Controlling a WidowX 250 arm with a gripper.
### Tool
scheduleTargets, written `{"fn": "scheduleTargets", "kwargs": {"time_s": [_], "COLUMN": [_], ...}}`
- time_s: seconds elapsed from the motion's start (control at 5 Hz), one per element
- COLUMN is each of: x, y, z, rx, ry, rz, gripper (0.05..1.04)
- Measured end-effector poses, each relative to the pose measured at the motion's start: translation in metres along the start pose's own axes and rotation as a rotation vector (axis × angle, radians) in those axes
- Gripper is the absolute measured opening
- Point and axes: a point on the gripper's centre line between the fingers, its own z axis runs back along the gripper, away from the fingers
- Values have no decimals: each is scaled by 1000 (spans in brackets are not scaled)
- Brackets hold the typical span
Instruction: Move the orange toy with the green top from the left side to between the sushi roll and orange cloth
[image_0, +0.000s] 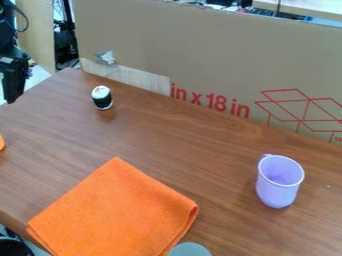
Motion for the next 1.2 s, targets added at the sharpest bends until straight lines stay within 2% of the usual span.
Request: {"fn": "scheduleTargets", "kwargs": {"time_s": [0.2,0.4,0.6,1.0,1.2], "x": [-1,0,0,4,7], "y": [-2,12,28,29,30], "z": [-8,-24,-40,-83,-97], "rx": [-6,-32,-25,-56,-48], "ry": [26,46,78,209,251], "rz": [-8,-1,37,45,72], "gripper": [1001,1001,1001,1001,1001]}}
